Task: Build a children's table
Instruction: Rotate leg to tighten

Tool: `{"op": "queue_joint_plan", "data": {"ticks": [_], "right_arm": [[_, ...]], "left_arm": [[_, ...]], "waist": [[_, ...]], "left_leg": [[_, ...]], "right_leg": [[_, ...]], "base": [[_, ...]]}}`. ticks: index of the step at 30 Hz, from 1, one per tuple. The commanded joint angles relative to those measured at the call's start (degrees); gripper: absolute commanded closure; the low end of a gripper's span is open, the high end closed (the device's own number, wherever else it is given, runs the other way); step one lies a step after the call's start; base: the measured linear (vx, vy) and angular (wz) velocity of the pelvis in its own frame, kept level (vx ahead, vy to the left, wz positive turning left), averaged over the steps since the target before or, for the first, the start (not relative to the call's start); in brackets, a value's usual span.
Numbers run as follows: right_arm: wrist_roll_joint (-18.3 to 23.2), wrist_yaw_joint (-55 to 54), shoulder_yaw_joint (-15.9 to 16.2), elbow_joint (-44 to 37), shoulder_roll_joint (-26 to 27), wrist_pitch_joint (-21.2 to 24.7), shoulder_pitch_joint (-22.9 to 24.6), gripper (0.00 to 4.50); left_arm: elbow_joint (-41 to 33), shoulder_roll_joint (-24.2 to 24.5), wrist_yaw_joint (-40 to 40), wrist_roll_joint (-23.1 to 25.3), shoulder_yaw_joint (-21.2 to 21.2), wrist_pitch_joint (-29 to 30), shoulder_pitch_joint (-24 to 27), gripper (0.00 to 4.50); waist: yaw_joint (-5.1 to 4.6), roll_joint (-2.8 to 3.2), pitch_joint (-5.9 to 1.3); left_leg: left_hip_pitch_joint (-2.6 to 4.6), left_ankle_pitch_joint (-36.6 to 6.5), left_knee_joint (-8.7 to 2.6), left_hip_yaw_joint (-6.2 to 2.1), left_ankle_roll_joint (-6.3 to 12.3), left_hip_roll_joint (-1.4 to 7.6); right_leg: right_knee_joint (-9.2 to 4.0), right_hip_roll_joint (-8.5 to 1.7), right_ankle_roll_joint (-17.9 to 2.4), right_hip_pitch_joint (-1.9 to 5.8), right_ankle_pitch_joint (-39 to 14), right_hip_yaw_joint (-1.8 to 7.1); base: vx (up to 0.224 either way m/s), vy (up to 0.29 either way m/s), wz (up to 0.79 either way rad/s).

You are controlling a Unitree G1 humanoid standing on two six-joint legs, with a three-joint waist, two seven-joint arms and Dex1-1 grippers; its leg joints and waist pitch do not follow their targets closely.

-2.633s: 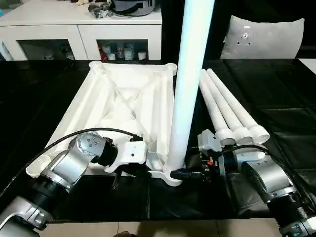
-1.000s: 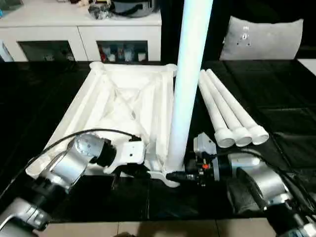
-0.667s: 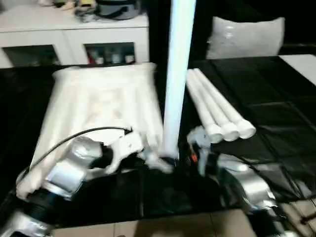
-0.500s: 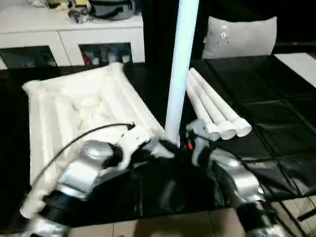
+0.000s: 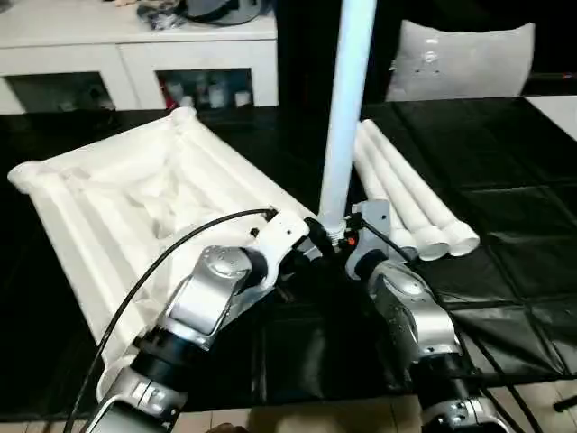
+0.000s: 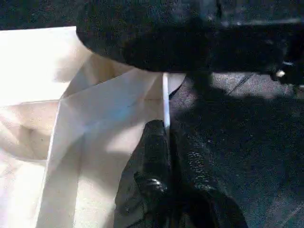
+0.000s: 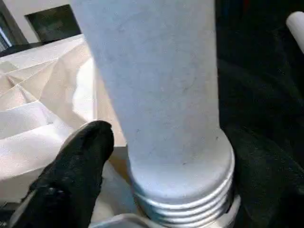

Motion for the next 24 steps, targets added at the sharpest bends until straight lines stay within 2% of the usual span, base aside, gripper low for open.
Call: {"op": "queue_joint_plan", "data": {"ticks": [1, 3, 4, 6, 8, 11, 12, 13, 14, 16, 17, 18, 20, 21, 23, 24], "right_arm": [[1.13, 2.34, 1.95, -4.58, -0.21, 1.26, 3.04, 0.20], [1.19, 2.15, 1.68, -5.84, -0.38, 1.36, 3.73, 0.06], [2.57, 2.48, 0.66, -10.03, -0.91, 2.52, 5.93, 0.00], [2.88, 2.48, 0.42, -10.94, -1.02, 2.62, 6.43, 0.00], [4.04, 1.87, -0.69, -15.59, -1.77, 3.27, 9.14, 0.00], [4.70, 2.12, -0.69, -18.93, -2.26, 3.97, 11.02, 0.00], [4.53, 1.84, -0.70, -19.61, -2.28, 3.83, 11.33, 0.00], [5.28, 1.38, -0.89, -22.01, -2.51, 7.12, 11.97, 0.00], [5.73, 1.92, -0.43, -23.50, -3.13, 9.76, 12.40, 0.00], [5.59, 2.51, 0.24, -24.36, -3.76, 10.87, 12.81, 0.00], [5.08, 3.35, 1.42, -25.01, -4.79, 11.50, 13.30, 0.00], [4.53, 4.34, 2.78, -25.48, -5.95, 12.45, 13.73, 0.00], [4.11, 6.09, 4.92, -26.19, -7.51, 14.04, 14.37, 0.00], [4.11, 6.09, 4.92, -26.19, -7.51, 14.04, 14.37, 0.00], [3.88, 9.90, 8.54, -25.44, -9.52, 16.38, 13.71, 0.00], [3.88, 9.90, 8.55, -25.43, -9.52, 16.38, 13.71, 0.00]], "left_arm": [[1.23, 0.31, 0.91, 0.69, -0.06, -1.96, -2.34, 4.50], [1.59, 0.39, 0.97, 0.66, -0.05, -2.12, -2.44, 4.50], [2.28, 0.14, 0.90, -0.18, 0.39, -2.64, -2.31, 4.23], [2.34, 0.04, 0.87, -0.44, 0.62, -2.89, -2.23, 4.23], [1.98, -0.40, 0.55, -2.13, 2.04, -3.55, -1.64, 3.95], [0.63, -0.20, 1.51, -2.61, 3.04, -4.01, -0.86, 3.72], [0.15, -0.24, 2.01, -2.96, 3.87, -3.27, -0.63, 3.62], [-1.19, 0.50, 3.49, -3.33, 6.16, -1.48, 0.02, 3.62], [-2.31, 1.51, 4.35, -3.17, 7.58, -0.47, 0.58, 3.62], [-3.18, 2.41, 4.78, -2.93, 8.34, -0.01, 1.02, 3.62], [-4.15, 3.14, 5.25, -2.84, 9.24, 0.64, 1.40, 3.62], [-5.32, 4.07, 5.54, -2.75, 10.19, 1.66, 1.82, 3.62], [-7.23, 5.67, 5.90, -2.73, 11.57, 2.94, 2.61, 3.62], [-7.23, 5.67, 5.90, -2.73, 11.57, 2.94, 2.61, 3.62], [-13.09, 10.13, 5.11, -2.51, 13.85, 6.57, 4.92, 3.62], [-13.10, 10.14, 5.11, -2.51, 13.85, 6.58, 4.92, 3.62]], "waist": [[0.25, 0.19, -3.76], [0.34, 0.13, -3.71], [0.23, -0.19, -3.49], [0.25, -0.09, -3.44], [0.27, -0.04, -3.33], [0.24, 0.06, -3.56], [0.30, 0.27, -3.60], [0.20, 0.34, -3.63], [0.15, 0.17, -3.67], [-0.14, 0.27, -3.67], [-0.15, 0.31, -3.61], [-0.10, 0.16, -3.60], [0.05, 0.30, -3.49], [0.07, 0.36, -3.51], [-0.04, 0.34, -3.48], [-0.02, 0.44, -3.43]], "left_leg": [[1.74, -8.22, -3.58, -1.59, 3.77, 3.50], [1.70, -9.18, -3.82, -1.69, 3.19, 3.54], [1.69, -10.90, -4.02, -1.65, 2.65, 3.50], [1.71, -11.85, -4.07, -1.68, 2.30, 3.55], [1.67, -12.37, -4.14, -1.69, 1.96, 3.52], [1.57, -11.20, -4.16, -1.84, 1.93, 3.54], [1.59, -11.03, -4.13, -1.79, 1.93, 3.57], [1.54, -10.76, -4.04, -1.79, 2.18, 3.49], [1.44, -9.61, -3.98, -1.78, 2.62, 3.42], [1.39, -9.24, -3.94, -1.83, 3.10, 3.35], [1.59, -10.00, -3.78, -1.68, 3.03, 3.25], [1.57, -10.18, -3.78, -1.69, 2.87, 3.27], [1.63, -10.42, -3.91, -1.71, 2.32, 3.37], [1.64, -10.62, -3.91, -1.77, 2.12, 3.42], [1.50, -11.07, -4.08, -1.90, 1.83, 3.43], [1.58, -11.38, -4.12, -1.93, 1.78, 3.47]], "right_leg": [[-4.04, -4.71, -12.80, 2.30, 1.95, 2.50], [-4.10, -4.74, -12.34, 2.30, 0.12, 2.50], [-4.44, -4.74, -12.02, 2.26, -2.88, 2.53], [-4.56, -4.91, -11.70, 2.15, -4.79, 2.62], [-4.88, -4.88, -11.02, 2.04, -6.67, 2.70], [-4.52, -4.80, -11.22, 2.09, -3.97, 2.60], [-4.42, -4.79, -11.32, 2.06, -3.36, 2.60], [-4.36, -4.82, -11.58, 2.04, -2.44, 2.58], [-4.14, -4.65, -11.81, 2.27, -0.65, 2.53], [-4.14, -4.65, -11.90, 2.30, 0.03, 2.43], [-4.43, -4.62, -11.84, 2.06, -1.50, 2.50], [-4.43, -4.67, -11.81, 2.20, -2.08, 2.49], [-4.52, -4.56, -11.41, 2.05, -3.52, 2.51], [-4.44, -4.58, -11.47, 2.07, -3.65, 2.49], [-4.26, -4.54, -11.46, 2.17, -3.82, 2.44], [-4.32, -4.51, -11.48, 2.03, -4.15, 2.40]], "base": [[0.000, 0.000, 0.00], [0.000, 0.000, 0.00], [0.000, 0.000, 0.00], [0.000, 0.000, 0.00], [0.000, 0.000, 0.00], [0.000, 0.000, 0.00], [0.000, 0.000, 0.00], [0.000, 0.000, 0.00], [0.000, 0.000, 0.00], [0.000, 0.000, 0.00], [0.000, 0.000, 0.00], [0.000, 0.000, 0.00], [0.000, 0.000, 0.00], [0.000, 0.000, 0.00], [0.000, 0.000, 0.00], [0.000, 0.000, 0.00]]}}
